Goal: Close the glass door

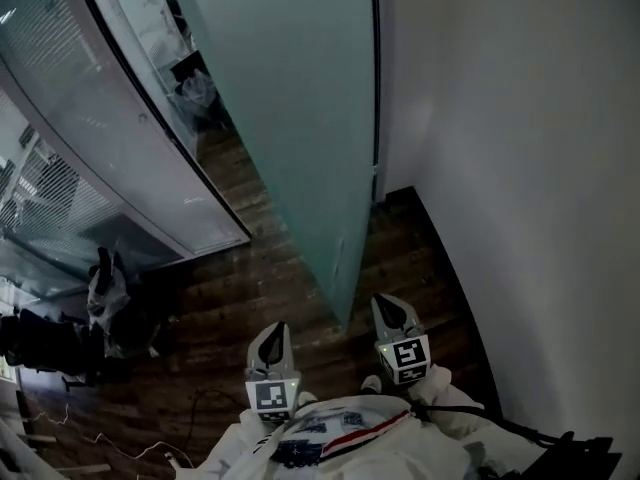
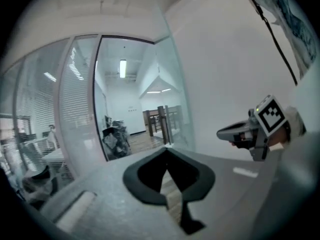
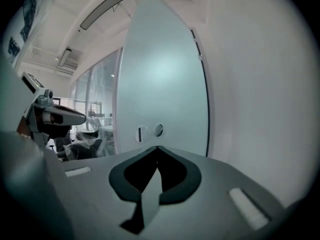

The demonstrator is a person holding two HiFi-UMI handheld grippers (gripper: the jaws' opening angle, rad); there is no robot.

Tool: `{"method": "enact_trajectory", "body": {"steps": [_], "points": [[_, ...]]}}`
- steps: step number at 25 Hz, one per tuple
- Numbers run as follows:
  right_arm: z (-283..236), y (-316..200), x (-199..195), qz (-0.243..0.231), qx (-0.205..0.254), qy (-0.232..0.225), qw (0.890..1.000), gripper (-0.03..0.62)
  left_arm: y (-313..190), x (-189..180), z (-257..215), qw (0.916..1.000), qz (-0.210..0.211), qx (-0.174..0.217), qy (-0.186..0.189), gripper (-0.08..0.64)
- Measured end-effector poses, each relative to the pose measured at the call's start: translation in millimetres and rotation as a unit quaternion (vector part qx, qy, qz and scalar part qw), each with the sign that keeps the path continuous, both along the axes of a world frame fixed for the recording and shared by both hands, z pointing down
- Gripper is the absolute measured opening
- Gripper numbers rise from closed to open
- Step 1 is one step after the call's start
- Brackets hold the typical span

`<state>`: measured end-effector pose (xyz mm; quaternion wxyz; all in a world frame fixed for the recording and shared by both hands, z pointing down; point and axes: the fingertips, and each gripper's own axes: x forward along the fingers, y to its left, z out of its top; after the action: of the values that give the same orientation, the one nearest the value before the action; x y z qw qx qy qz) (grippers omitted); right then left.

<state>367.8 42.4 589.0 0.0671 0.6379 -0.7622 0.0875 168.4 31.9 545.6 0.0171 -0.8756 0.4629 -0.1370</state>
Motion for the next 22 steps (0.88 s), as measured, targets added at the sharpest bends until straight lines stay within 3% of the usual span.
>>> {"method": "enact_trajectory", "body": {"steps": [2,6,8,12,16,18,22], "points": [[11,-26,-7,-0.039,-0.006,0.000,0.999,0.006,-6,-23,5,0.9987,-0.051,-0.005,-0.008,0.002],[22,-38,-25,-0.108,-0.024,0.014,0.994,0.006,16,-59,10,0.9941,-0.108,-0.005,-0.009,0.002],[30,-44,-28,-0.146,-0.037,0.032,0.988,0.092,26,-66,14,0.9924,-0.122,-0.014,-0.005,0.002],[21,-65,-39,-0.224,-0.030,0.027,0.974,0.228,16,-70,8,0.9939,-0.109,-0.007,-0.015,0.002],[9,-85,-54,-0.283,-0.031,0.011,0.959,0.245,-11,-80,10,0.9940,-0.108,-0.018,-0.008,0.002],[2,-92,-60,-0.292,-0.029,0.003,0.956,0.246,-21,-83,9,0.9942,-0.106,-0.020,-0.008,0.002],[7,-107,-70,-0.292,-0.011,0.038,0.956,0.224,-34,-76,12,0.9955,-0.092,-0.024,-0.004,0.002]]}}
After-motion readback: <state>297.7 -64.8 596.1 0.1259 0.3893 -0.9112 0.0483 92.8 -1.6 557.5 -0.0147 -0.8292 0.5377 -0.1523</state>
